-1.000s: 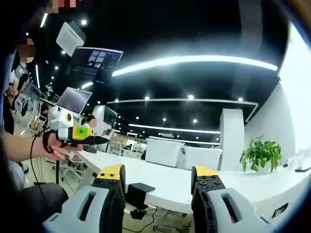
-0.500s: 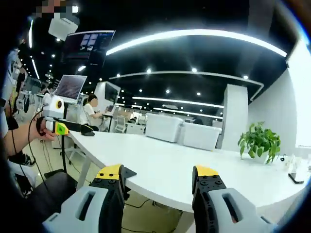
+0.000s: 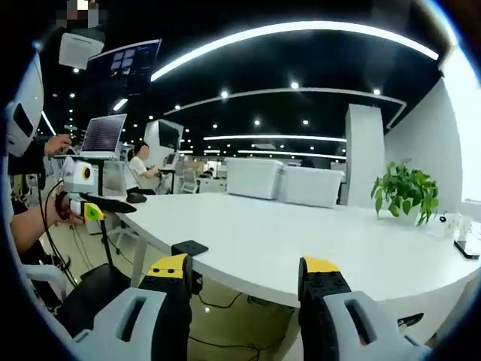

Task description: Clamp the fixed fixture on the desktop, loosen the retaining clip, secure it to the edge of the desk, and tighten the retaining clip.

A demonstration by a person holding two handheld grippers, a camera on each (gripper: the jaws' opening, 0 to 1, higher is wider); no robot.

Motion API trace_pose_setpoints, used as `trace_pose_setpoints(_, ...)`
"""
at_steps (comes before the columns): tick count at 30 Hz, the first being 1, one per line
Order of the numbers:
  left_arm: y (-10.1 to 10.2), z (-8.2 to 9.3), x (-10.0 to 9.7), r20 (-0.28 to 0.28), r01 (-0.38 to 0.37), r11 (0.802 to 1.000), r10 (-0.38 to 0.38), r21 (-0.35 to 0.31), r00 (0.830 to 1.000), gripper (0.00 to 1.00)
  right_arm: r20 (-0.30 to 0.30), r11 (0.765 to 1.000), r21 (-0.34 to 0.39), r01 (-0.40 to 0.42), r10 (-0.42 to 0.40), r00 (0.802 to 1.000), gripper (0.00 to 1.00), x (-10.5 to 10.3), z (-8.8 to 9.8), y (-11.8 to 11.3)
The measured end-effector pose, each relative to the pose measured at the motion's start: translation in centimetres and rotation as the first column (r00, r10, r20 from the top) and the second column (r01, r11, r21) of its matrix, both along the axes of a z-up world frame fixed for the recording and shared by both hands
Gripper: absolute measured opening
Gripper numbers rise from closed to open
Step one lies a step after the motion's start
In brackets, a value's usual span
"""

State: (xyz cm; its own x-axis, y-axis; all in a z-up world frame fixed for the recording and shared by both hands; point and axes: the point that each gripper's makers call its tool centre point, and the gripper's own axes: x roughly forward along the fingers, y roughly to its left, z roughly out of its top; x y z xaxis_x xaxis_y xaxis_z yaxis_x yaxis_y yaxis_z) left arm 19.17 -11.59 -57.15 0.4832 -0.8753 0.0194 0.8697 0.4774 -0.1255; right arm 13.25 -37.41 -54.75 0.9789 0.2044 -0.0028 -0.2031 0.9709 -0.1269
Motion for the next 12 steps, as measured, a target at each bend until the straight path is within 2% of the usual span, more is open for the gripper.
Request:
trace_pose_setpoints(7,-0.9,-0.6,-0.1,-0.004,0.008,0.998,-0.007,0.058,1.0,0.82,-0.03,0.999,-0.03,-0.029,0.028,0.999,0.56,0.1,-0.7,0.7)
trace_pose_setpoints(12,-0.8,-0.7,-0.2,0.0,-0.001,0.995,0.001,0.099,1.0,0.82,-0.055,0.997,-0.026,-0.068,0.066,0.996,0.56,0.1,-1.3,1.8)
